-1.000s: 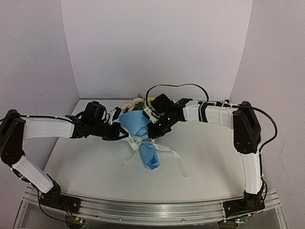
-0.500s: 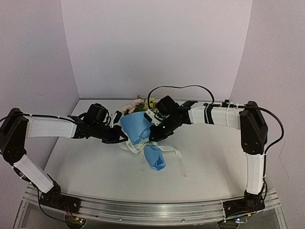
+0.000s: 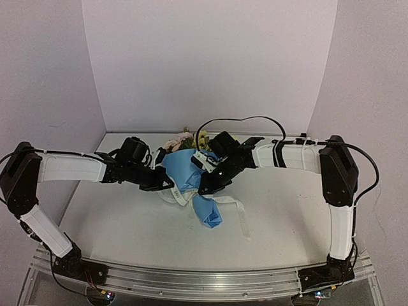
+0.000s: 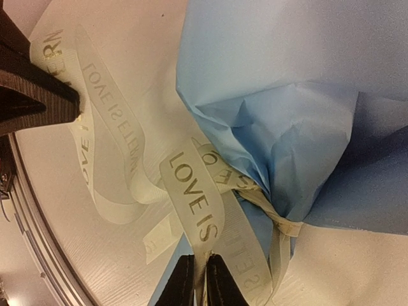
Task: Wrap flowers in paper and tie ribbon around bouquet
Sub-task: Cross the half-tied ribbon over the folded bouquet, then tie the half-tied ribbon around the folded bouquet.
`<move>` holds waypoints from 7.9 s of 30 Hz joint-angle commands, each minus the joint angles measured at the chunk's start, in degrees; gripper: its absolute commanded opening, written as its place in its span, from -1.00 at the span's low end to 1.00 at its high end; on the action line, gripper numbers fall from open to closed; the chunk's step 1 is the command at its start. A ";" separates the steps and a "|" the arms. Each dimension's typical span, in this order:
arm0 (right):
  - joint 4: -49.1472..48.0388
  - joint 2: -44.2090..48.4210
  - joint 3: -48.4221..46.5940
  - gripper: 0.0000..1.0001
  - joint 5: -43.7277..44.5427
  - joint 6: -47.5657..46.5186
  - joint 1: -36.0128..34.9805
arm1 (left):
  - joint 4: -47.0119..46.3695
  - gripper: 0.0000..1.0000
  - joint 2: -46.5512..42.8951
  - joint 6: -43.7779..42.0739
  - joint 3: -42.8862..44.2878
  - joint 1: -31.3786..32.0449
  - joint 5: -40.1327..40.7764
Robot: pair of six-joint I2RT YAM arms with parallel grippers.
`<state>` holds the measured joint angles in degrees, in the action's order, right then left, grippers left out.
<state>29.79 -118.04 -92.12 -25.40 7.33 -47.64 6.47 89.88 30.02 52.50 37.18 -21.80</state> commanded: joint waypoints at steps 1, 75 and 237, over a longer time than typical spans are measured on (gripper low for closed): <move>1.30 -0.38 -1.26 -0.71 -2.90 -0.66 0.10 | 0.12 -1.00 0.46 -0.48 2.62 0.30 0.71; -16.75 -0.13 3.70 0.63 18.83 31.66 -1.85 | -1.90 -1.00 -3.84 0.80 -3.18 0.35 1.94; -30.90 29.92 27.01 0.96 18.82 47.87 10.57 | -7.11 -0.97 17.33 -15.13 24.26 13.39 -12.30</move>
<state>-1.81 -95.49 -68.22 -14.56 54.26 -37.90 -4.78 102.77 16.43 68.54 50.63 -34.78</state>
